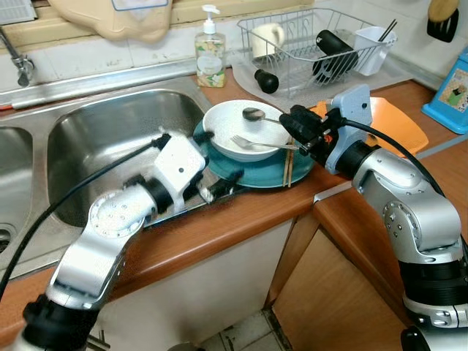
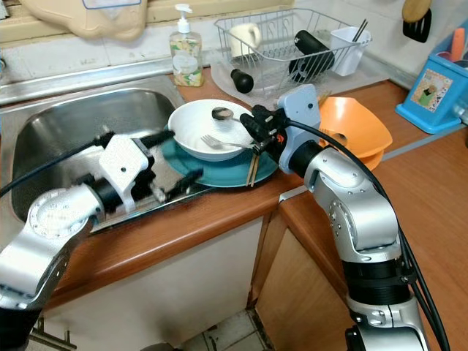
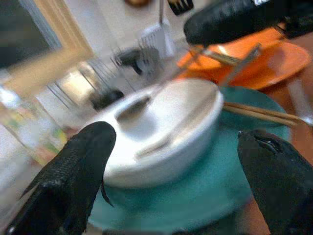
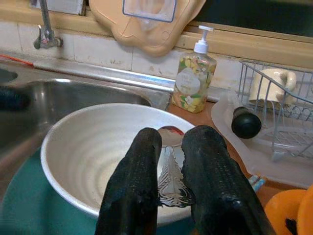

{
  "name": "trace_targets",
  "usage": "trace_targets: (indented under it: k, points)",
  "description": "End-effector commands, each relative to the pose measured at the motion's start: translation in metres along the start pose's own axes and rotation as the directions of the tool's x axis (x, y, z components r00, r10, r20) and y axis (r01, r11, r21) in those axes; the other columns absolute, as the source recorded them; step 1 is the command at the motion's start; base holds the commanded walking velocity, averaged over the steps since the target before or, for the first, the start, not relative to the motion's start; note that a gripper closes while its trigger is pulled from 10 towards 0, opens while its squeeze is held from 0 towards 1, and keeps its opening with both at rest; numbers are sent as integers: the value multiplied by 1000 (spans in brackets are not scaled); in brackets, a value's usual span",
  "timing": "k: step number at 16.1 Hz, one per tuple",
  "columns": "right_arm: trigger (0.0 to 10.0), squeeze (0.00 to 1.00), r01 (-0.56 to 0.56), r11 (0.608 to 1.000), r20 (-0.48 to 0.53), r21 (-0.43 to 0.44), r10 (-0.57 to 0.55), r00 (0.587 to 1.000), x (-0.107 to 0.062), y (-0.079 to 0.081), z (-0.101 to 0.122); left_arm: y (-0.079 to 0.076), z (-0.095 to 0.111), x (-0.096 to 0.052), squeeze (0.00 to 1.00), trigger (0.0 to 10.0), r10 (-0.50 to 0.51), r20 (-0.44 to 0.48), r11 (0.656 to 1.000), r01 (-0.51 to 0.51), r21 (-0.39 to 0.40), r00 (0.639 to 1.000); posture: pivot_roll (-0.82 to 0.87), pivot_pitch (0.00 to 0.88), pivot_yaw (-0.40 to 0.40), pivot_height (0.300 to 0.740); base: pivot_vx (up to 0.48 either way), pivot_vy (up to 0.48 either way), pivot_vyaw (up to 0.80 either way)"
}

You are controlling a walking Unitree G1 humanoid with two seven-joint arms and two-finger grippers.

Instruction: Kitchen organization

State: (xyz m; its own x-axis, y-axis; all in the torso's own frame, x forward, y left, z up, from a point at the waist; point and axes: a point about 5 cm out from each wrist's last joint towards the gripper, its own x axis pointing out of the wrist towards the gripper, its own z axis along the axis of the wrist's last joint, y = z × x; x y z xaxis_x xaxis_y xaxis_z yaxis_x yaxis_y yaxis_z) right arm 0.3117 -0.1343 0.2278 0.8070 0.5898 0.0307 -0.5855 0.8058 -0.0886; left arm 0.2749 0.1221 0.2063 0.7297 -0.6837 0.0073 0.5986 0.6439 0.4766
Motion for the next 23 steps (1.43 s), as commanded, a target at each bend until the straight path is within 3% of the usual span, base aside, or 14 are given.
trace_targets:
  k: [1, 4, 5, 6, 11, 23]
  points:
    - [1412, 0, -44, 999, 75, -4, 44, 996, 2, 6, 22, 5, 3, 5, 0, 10000, 20, 11, 996, -21, 82, 1000, -105, 0, 40, 740, 0, 0, 0]
    - [1490, 0, -127, 992, 91, 14, 125, 988, 2, 18, 29, 12, 1, 14, 0, 9843, 36, -14, 988, -34, 151, 999, -106, 0, 38, 740, 0, 0, 0]
    - [1765, 0, -135, 991, 92, 13, 133, 987, 2, 20, 29, 13, 0, 15, 0, 2863, 34, -16, 987, -31, 160, 999, -107, 0, 39, 740, 0, 0, 0]
    - [1882, 0, -202, 979, 84, 3, 201, 976, 4, 32, 31, 16, -2, 23, 0, 0, 11, -23, 974, -5, 227, 1000, -110, 0, 39, 740, 0, 0, 0]
    - [1569, 0, -242, 970, 75, 20, 240, 968, 5, 44, 32, 31, 3, 38, 0, 0, 60, 20, 944, -63, 323, 998, -117, 0, 41, 740, 0, 0, 0]
    - [1294, 0, -251, 966, 97, 61, 245, 965, 8, 51, 35, 33, -6, 46, 0, 0, 57, 5, 916, -54, 397, 998, -118, 0, 41, 740, 0, 0, 0]
